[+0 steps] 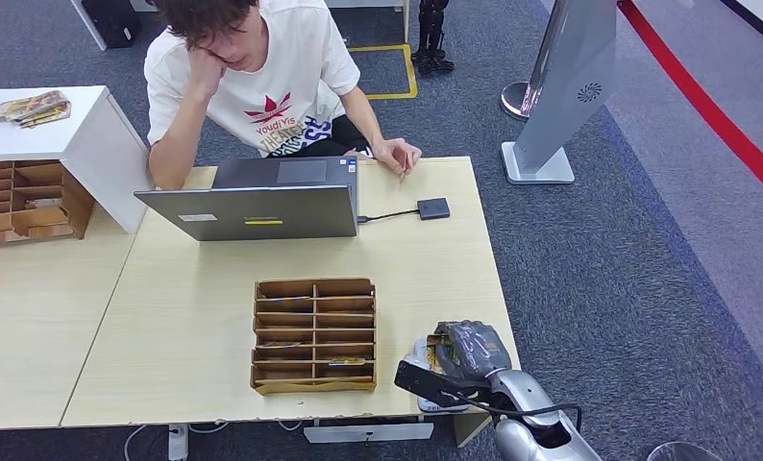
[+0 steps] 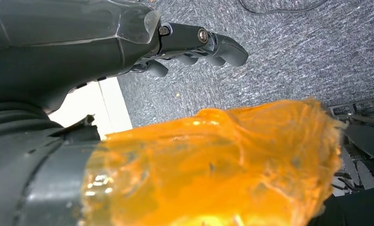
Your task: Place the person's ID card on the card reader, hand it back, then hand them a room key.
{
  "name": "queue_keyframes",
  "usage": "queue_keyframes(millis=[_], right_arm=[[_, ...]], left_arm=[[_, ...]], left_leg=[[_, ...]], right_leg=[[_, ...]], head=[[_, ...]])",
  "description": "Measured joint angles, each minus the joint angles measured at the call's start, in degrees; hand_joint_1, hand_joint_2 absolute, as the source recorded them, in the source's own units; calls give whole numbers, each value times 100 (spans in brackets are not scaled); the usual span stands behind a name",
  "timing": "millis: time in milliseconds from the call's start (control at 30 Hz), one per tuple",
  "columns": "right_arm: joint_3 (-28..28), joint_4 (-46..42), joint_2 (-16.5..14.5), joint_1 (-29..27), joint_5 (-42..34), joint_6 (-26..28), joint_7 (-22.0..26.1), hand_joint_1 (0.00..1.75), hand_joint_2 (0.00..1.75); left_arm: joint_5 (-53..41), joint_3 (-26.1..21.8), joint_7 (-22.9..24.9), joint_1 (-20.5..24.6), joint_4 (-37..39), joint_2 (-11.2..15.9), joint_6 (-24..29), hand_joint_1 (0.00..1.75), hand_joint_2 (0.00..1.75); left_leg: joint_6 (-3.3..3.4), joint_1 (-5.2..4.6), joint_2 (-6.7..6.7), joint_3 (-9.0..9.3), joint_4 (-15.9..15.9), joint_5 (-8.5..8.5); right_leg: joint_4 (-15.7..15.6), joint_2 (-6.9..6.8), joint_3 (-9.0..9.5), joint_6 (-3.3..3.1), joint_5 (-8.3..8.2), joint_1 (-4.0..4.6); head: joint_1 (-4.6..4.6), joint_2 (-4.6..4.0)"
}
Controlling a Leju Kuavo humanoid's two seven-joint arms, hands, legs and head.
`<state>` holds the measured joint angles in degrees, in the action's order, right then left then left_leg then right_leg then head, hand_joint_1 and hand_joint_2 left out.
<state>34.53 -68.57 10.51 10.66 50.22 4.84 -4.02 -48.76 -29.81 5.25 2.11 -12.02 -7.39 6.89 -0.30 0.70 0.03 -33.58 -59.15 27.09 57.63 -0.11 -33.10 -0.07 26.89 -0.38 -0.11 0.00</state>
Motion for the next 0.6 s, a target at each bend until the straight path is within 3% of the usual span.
queue_keyframes(millis=[600], right_arm=[[3,11,0,21,-23,-25,-2,175,175]], left_arm=[[-13,0,0,0,0,0,0,0,0]], left_leg=[[0,0,0,2,0,0]], right_leg=[[0,0,2,0,0,0]], head=[[0,0]])
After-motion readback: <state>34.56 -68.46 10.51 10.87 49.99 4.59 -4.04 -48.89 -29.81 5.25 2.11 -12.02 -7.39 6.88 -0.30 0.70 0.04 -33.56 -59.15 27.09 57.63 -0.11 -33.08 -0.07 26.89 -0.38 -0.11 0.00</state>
